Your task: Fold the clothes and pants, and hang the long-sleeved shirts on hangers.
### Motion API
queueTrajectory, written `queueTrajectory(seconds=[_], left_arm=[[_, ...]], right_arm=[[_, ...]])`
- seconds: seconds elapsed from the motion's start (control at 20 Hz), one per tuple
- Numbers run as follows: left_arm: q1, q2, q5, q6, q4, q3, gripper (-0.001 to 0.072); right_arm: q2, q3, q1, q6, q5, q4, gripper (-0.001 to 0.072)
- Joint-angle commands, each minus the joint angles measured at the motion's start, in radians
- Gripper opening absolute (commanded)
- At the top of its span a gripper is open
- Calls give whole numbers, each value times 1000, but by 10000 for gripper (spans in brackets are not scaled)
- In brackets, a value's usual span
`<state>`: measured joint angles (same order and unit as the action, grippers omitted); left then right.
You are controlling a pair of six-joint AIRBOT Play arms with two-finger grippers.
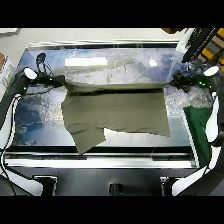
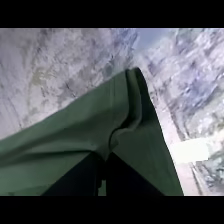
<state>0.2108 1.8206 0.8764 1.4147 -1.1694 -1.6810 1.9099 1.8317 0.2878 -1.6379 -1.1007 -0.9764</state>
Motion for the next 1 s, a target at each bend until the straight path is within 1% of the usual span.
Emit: queueTrajectory(seconds=[0.0, 0.1, 0.2, 0.3, 0.45, 0.6, 0.7, 0.75, 0.8, 0.85, 0.9, 0.95], left_arm=[[-4, 19, 75, -2, -40, -5, 17], [-5, 16, 189, 13, -101, -14, 17], [-5, 15, 300, 74, -189, -12, 17], [-5, 24, 364, 78, -211, -13, 18], [-14, 44, 378, 78, -208, -13, 18], [-21, 65, 382, 80, -208, -13, 18], [-20, 71, 382, 117, -209, -13, 24], [-19, 70, 383, 140, -209, -13, 96], [-16, 66, 393, 162, -211, -13, 273], [-12, 57, 412, 164, -212, -13, 451], [-3, 40, 439, 157, -216, -13, 518], [14, 14, 473, 153, -233, -13, 517]], right_arm=[[18, 1, -26, -52, -102, -85, 27], [18, 1, -33, -65, -216, -151, 27], [19, 0, -45, -99, -312, -253, 27], [24, 0, -69, -98, -357, -303, 28], [24, 0, -115, -100, -331, -333, 28], [24, 0, -165, -163, -303, -445, 28], [28, 0, -180, -184, -291, -472, 31], [33, 0, -179, -188, -295, -472, 99], [35, 0, -179, -188, -308, -467, 238], [32, 1, -178, -170, -334, -467, 353], [24, 1, -170, -129, -367, -467, 375], [6, 1, -157, -82, -395, -456, 384]])
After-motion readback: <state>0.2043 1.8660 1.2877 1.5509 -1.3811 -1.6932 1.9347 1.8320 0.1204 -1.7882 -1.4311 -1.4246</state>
